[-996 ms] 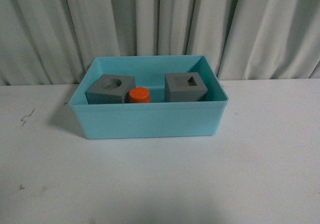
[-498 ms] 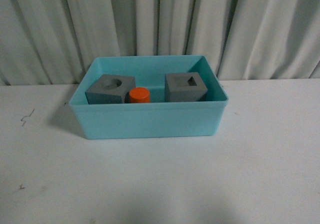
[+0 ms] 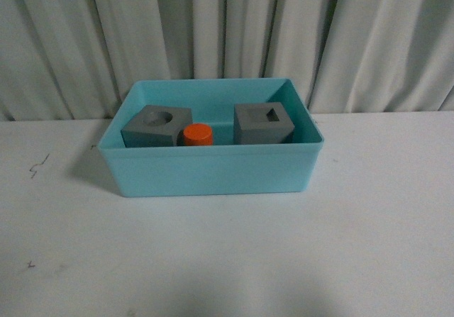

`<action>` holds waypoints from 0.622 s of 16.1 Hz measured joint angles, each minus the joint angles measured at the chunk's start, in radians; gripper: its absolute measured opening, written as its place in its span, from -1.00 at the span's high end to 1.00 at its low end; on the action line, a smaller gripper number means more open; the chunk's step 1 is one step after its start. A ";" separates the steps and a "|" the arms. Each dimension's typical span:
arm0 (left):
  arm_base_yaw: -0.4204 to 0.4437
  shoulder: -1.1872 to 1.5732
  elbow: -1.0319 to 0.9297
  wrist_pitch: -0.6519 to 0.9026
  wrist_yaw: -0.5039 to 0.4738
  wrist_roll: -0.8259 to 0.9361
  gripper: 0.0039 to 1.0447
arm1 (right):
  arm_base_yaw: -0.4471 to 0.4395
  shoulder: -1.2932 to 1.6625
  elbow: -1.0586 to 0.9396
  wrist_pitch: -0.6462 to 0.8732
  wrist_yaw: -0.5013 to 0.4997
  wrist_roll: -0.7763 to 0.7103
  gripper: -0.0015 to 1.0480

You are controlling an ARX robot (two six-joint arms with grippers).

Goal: Place gray and orange parts in blue box

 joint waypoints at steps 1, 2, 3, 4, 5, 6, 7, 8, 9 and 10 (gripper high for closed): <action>0.000 0.000 0.000 0.000 0.000 0.000 -0.88 | 0.000 0.000 0.000 0.000 0.000 0.000 -0.87; 0.000 0.000 0.000 0.000 0.000 0.000 -0.88 | 0.000 0.000 0.000 0.000 0.000 0.000 -0.87; 0.000 0.000 0.000 0.000 0.000 0.000 -0.88 | 0.000 0.000 0.000 0.000 0.000 0.000 -0.87; 0.000 0.000 0.000 0.000 0.000 0.000 -0.88 | 0.000 0.000 0.000 0.000 0.000 0.000 -0.87; 0.000 0.000 0.000 0.000 0.000 0.000 -0.88 | 0.000 0.000 0.000 0.000 0.000 0.000 -0.87; 0.000 0.000 0.000 0.000 0.000 0.000 -0.88 | 0.000 0.000 0.000 0.000 0.000 0.000 -0.87; 0.000 0.000 0.000 0.000 0.000 0.000 -0.88 | 0.000 0.000 0.000 0.000 0.000 0.000 -0.87; 0.000 0.000 0.000 0.000 0.000 0.000 -0.88 | 0.000 0.000 0.000 0.000 0.000 0.000 -0.87; 0.000 0.000 0.000 0.000 0.000 0.000 -0.88 | 0.000 0.000 0.000 0.000 0.000 0.000 -0.87; 0.000 0.000 0.000 0.000 0.000 0.000 -0.88 | 0.000 0.000 0.000 0.000 0.000 0.000 -0.87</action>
